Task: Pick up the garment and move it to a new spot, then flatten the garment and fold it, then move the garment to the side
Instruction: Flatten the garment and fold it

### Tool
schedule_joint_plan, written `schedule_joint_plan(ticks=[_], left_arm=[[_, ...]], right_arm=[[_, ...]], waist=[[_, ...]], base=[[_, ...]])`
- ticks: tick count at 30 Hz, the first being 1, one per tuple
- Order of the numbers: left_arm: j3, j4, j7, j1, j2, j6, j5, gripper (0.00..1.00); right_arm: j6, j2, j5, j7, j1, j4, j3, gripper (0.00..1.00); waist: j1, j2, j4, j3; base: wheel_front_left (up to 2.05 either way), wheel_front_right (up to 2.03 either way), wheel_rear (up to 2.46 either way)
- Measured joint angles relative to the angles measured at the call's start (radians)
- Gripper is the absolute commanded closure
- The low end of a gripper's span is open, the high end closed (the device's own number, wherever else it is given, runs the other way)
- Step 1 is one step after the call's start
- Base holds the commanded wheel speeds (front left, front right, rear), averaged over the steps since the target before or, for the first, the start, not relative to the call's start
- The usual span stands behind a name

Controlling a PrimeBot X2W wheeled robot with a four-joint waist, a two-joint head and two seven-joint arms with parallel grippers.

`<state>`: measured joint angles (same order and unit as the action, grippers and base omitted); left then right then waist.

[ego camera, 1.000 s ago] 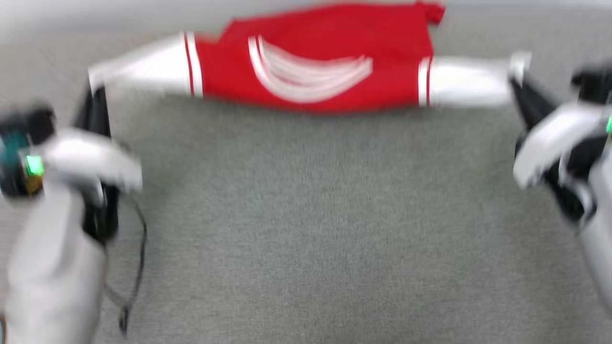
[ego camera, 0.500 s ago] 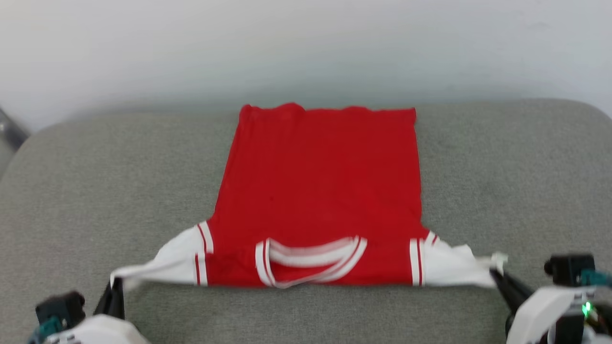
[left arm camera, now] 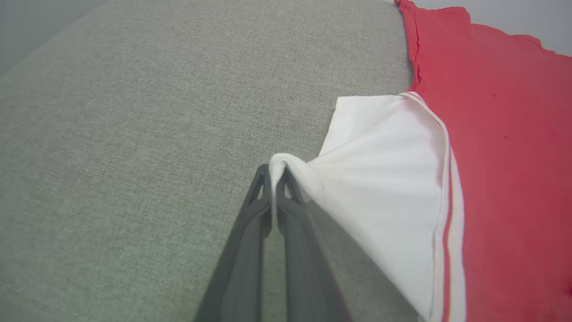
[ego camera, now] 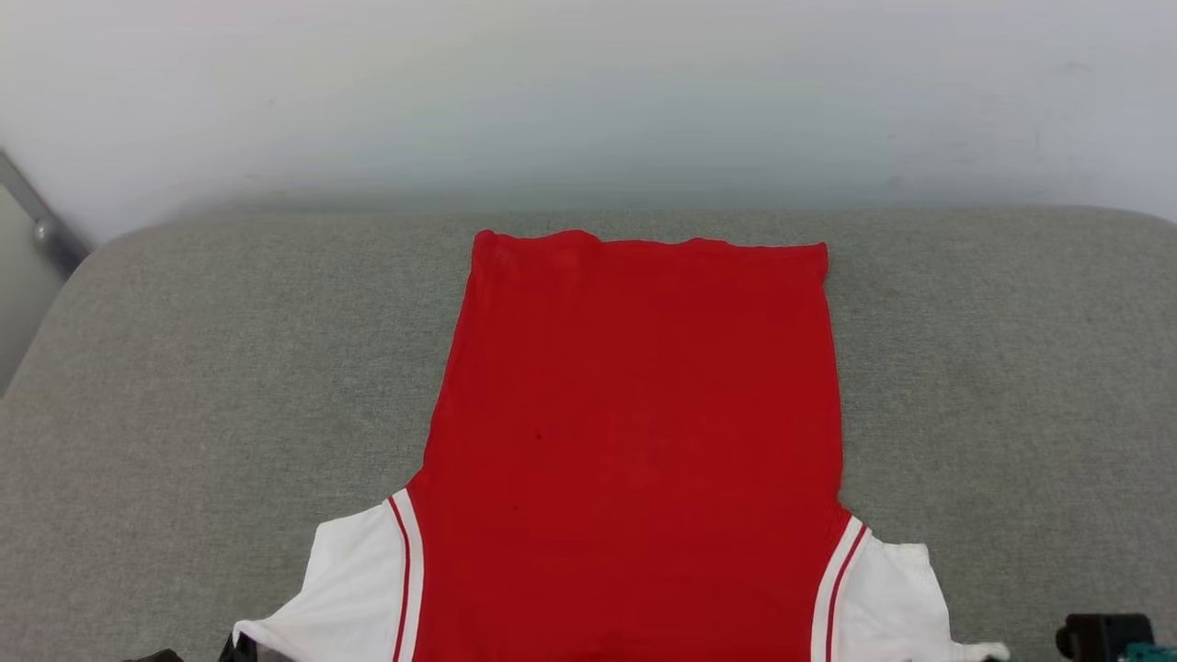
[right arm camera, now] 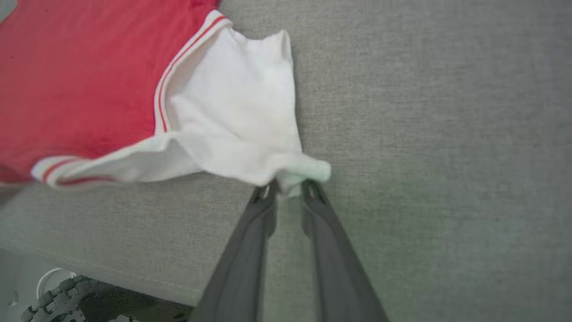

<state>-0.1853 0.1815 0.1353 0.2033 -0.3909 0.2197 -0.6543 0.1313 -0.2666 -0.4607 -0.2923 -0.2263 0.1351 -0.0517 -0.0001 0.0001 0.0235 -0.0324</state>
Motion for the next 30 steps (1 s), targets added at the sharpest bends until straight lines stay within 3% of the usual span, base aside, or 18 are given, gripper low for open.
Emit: schedule_joint_plan(ticks=[5,9,15,23,30], left_arm=[[-0.022,-0.034,0.008,-0.031,0.012,-0.002,0.016,1.0],[-0.039,-0.084,0.01,-0.057,0.018,0.004,0.036,1.0],[-0.069,-0.14,0.036,-0.15,0.031,-0.012,0.065,1.0],[-0.128,-0.169,0.082,-0.296,0.086,-0.053,0.109,1.0],[-0.166,-0.175,0.11,-0.382,0.135,-0.093,0.138,1.0]], right_arm=[[0.0,0.006,0.009,-0.025,0.069,-0.064,0.063,0.0],[0.0,0.004,-0.01,-0.051,0.21,-0.032,0.116,0.0],[0.0,-0.021,-0.031,-0.115,0.502,0.149,0.167,0.0],[-0.001,-0.1,0.037,-0.222,0.899,0.382,0.167,0.0],[0.0,-0.129,0.126,-0.399,1.164,0.516,0.162,0.0]], waist=[[0.0001,0.0,0.011,-0.016],[0.0001,0.0,0.021,-0.04],[0.0002,0.0,0.055,-0.115],[0.0004,0.0,0.134,-0.266],[0.0004,0.0,0.218,-0.383]], base=[[0.0,0.0,0.0],[0.0,0.0,0.0],[0.0,0.0,0.0],[0.0,0.0,0.0],[0.0,0.0,0.0]])
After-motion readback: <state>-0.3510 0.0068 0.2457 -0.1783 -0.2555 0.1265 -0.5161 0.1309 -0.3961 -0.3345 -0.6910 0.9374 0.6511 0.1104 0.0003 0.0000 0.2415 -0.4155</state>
